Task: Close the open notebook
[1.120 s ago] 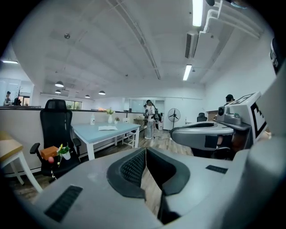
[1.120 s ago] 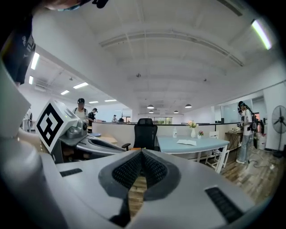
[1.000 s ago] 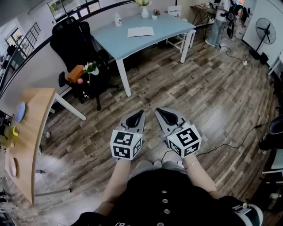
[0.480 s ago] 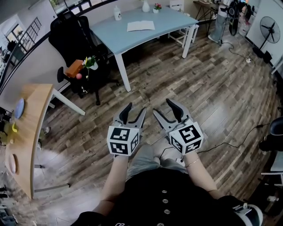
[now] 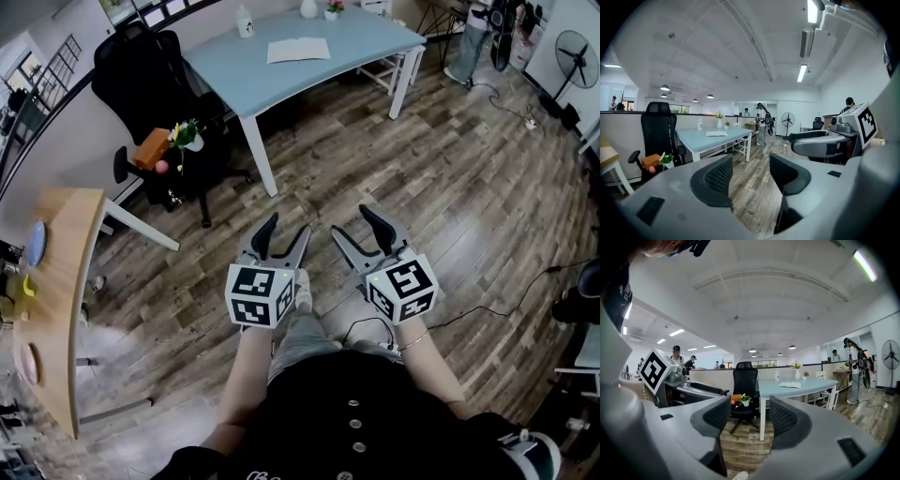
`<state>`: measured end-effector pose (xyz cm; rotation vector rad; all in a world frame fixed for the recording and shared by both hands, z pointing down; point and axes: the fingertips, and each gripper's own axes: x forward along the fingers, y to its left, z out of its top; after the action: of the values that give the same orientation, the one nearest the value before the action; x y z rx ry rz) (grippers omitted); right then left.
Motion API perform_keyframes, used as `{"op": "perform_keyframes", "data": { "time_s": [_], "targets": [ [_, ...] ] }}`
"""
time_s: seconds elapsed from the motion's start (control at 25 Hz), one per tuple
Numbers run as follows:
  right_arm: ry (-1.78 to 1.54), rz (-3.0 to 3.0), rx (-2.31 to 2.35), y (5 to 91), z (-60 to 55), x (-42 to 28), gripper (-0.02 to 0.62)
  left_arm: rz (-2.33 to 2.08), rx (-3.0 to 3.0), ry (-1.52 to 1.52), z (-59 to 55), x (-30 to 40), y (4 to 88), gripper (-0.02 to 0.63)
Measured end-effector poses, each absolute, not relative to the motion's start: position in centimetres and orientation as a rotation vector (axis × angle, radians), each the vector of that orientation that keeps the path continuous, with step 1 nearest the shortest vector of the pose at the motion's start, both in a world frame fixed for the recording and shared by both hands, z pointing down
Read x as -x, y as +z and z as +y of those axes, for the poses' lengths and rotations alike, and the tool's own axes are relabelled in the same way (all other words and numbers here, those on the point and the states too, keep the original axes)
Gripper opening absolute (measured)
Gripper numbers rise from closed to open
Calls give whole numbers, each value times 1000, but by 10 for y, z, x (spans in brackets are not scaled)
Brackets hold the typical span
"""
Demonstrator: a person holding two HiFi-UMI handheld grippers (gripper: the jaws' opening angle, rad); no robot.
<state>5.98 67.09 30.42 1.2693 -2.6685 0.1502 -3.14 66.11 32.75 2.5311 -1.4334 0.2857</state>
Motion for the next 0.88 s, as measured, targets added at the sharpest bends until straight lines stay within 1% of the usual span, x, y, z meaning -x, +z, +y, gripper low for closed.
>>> {"op": "perform_keyframes", "data": {
  "time_s": [0.24, 0.52, 0.88],
  "targets": [
    [127, -2636, -1284, 303, 592, -42, 248, -1432, -2541, 252, 576, 52, 322, 227],
    [122, -2678, -1267, 295, 502, -6, 248, -1363, -2620, 270, 482, 75, 307, 227],
    [111, -2643, -1304, 294, 418, 27, 248, -1279, -2641, 281, 399, 100, 318, 227]
  ]
}}
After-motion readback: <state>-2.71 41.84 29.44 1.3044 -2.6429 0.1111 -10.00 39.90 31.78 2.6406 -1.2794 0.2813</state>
